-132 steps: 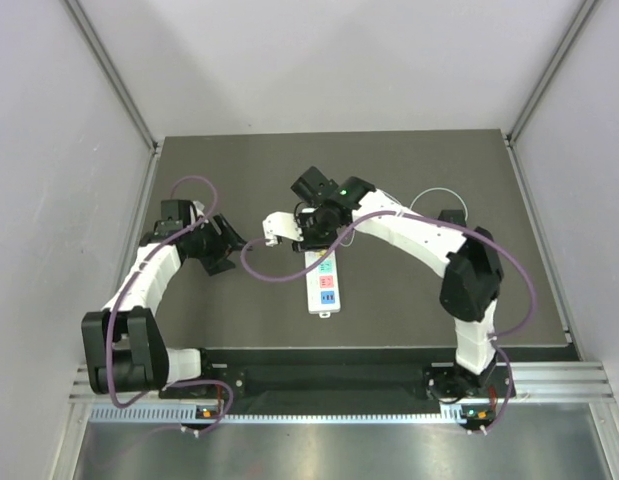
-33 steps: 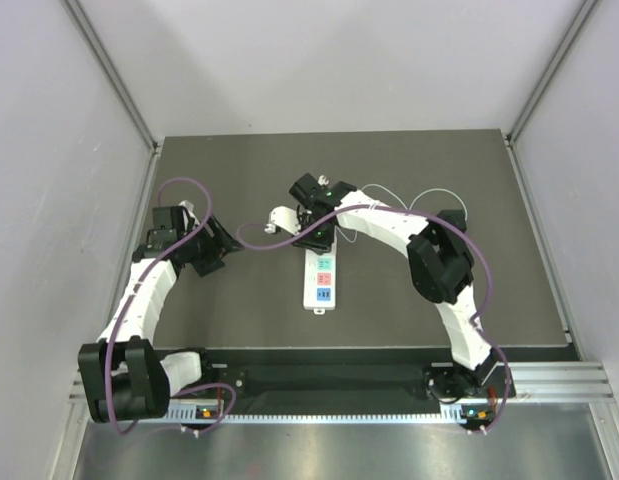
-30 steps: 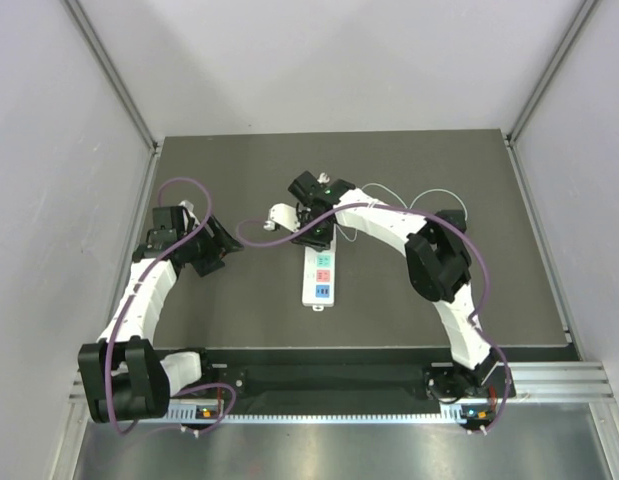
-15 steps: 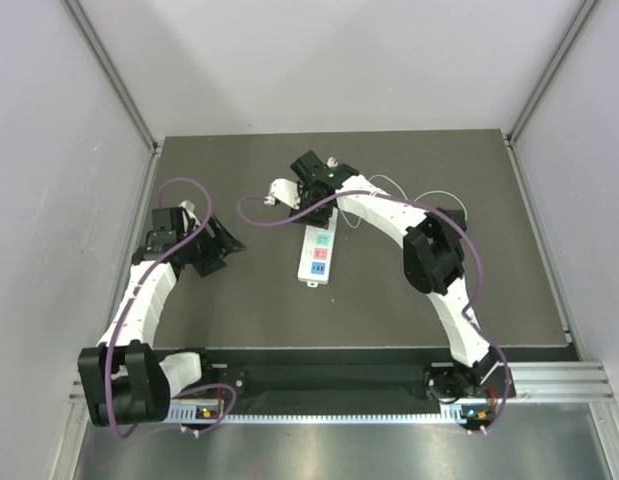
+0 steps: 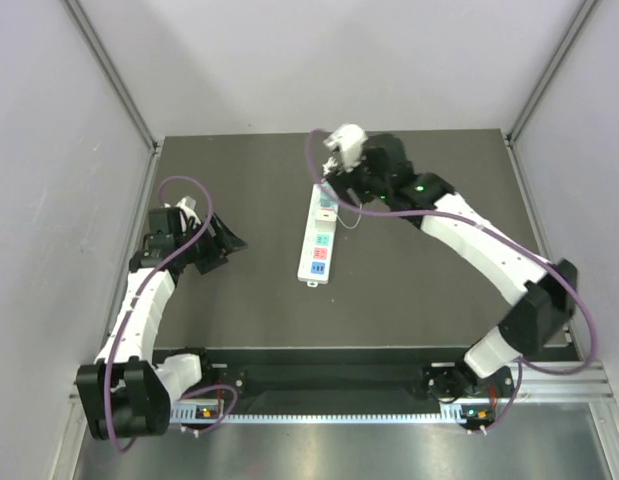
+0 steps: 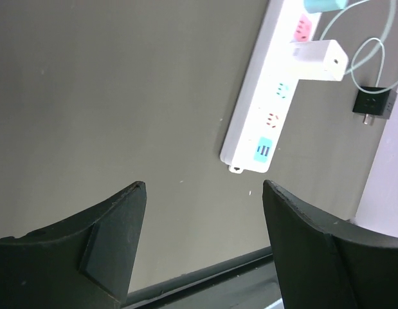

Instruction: Insert the plug

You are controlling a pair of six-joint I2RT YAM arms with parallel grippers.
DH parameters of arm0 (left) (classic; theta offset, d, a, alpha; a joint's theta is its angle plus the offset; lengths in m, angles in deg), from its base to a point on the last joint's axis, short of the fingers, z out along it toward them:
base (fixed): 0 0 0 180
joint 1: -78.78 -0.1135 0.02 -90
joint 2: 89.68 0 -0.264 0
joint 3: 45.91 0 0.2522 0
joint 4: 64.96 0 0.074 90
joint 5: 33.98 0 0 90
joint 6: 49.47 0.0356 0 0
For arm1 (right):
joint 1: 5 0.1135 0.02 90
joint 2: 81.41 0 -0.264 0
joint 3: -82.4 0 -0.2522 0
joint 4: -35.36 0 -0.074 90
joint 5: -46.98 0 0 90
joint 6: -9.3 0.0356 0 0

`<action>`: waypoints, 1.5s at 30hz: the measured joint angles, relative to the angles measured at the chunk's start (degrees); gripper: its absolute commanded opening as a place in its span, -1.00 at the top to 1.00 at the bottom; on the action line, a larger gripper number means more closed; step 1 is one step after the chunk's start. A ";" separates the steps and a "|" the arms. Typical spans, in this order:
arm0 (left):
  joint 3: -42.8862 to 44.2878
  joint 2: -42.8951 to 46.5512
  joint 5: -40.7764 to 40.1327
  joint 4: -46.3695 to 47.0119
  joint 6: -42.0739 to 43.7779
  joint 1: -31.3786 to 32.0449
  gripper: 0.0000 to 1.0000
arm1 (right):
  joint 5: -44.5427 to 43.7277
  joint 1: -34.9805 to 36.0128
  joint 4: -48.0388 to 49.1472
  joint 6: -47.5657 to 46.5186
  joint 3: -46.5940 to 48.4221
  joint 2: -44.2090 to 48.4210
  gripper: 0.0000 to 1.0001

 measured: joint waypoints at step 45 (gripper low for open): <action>-0.13 0.70 4.11 2.16 1.14 5.97 -0.53 | 0.00 -37.81 -0.22 25.94 -27.39 0.31 0.46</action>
